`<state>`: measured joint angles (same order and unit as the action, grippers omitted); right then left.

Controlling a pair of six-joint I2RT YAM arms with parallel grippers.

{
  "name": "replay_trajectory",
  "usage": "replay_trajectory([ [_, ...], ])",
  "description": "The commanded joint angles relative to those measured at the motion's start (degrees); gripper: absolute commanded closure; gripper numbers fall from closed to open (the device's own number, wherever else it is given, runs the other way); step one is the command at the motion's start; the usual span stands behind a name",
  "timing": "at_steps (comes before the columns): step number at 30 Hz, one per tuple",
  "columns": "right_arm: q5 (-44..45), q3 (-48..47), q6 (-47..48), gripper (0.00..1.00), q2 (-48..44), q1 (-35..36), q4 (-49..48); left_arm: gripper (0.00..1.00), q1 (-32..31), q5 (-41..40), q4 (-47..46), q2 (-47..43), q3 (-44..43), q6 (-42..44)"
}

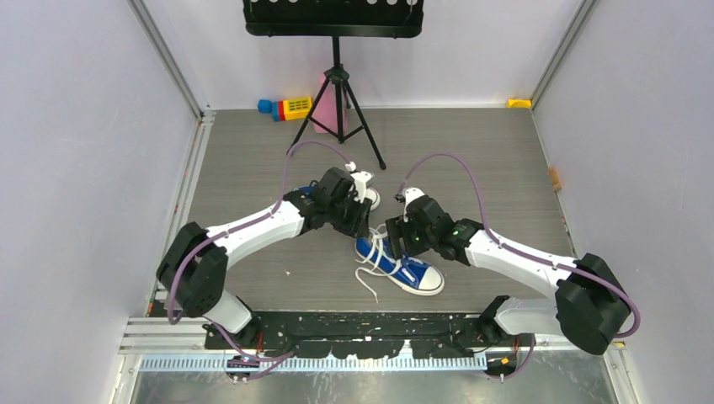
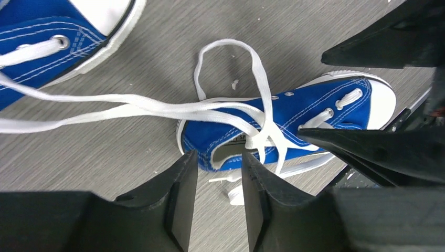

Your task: Tie the shoes

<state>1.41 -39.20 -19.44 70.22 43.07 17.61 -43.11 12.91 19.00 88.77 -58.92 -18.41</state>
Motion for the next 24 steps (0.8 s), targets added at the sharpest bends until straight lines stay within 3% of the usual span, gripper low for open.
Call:
replay_trajectory([
  [1,-2.3,-1.85,-0.33,0.24,2.76,0.56,-2.15,0.61,0.82,-3.83,2.95,-6.54,-3.11,-0.93],
  [7,-2.81,-2.74,-0.72,0.24,7.17,1.55,-3.98,0.51,8.14,-8.47,6.55,-12.6,-2.64,-6.36],
  [9,-1.63,-3.06,-1.16,0.3,7.9,1.58,-3.98,0.49,11.61,-11.67,7.24,-14.11,-1.63,-8.8],
  [18,3.17,-3.1,-2.25,0.97,6.2,1.67,-3.91,0.38,25.92,-15.5,7.03,-12.51,1.18,-11.11],
  [24,5.3,-2.27,-2.18,1.0,1.12,1.64,-1.17,0.36,29.16,-16.02,4.48,-6.8,-0.16,-11.09],
])
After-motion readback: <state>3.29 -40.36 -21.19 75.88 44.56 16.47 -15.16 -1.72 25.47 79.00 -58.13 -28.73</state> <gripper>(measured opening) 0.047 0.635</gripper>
